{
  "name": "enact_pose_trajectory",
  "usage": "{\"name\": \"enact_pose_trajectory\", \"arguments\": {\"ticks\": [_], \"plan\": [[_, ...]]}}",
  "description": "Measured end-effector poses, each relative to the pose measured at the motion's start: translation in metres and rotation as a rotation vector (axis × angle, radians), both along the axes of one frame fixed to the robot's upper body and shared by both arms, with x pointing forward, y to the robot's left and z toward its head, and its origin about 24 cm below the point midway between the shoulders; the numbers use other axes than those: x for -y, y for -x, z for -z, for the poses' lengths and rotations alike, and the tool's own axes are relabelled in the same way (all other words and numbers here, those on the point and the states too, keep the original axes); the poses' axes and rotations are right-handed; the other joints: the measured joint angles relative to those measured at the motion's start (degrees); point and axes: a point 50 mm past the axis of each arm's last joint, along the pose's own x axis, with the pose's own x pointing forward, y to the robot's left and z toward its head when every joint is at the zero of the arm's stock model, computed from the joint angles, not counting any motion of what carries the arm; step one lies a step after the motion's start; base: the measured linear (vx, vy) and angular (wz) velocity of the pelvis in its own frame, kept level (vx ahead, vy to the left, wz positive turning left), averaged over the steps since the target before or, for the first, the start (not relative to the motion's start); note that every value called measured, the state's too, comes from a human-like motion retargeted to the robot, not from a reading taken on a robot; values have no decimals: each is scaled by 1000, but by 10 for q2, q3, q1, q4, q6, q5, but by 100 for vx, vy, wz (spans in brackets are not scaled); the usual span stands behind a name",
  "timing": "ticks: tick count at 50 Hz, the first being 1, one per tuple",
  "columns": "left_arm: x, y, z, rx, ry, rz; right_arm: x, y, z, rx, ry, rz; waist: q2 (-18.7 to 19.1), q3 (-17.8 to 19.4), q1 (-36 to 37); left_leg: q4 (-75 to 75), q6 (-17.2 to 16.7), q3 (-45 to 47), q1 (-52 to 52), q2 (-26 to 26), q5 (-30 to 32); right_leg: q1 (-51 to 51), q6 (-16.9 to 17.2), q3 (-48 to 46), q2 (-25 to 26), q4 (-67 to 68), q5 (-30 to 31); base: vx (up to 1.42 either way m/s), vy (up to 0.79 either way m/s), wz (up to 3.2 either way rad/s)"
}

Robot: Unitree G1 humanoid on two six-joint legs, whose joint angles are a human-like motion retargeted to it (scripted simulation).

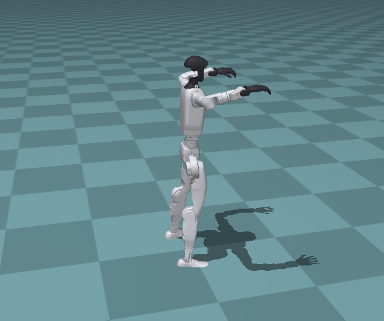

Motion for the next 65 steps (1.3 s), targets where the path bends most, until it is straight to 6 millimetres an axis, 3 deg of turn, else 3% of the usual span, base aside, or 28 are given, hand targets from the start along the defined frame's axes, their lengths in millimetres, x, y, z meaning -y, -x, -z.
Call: {"name": "enact_pose_trajectory", "arguments": {"ticks": [65], "plan": [[1,0,-5,7,-9,-7,2,4,-2,-3,-11,11,1,11,6,1,2,-1,-1,0,-2,-7,-7,3,-1,12,-8,0,0,0]]}}
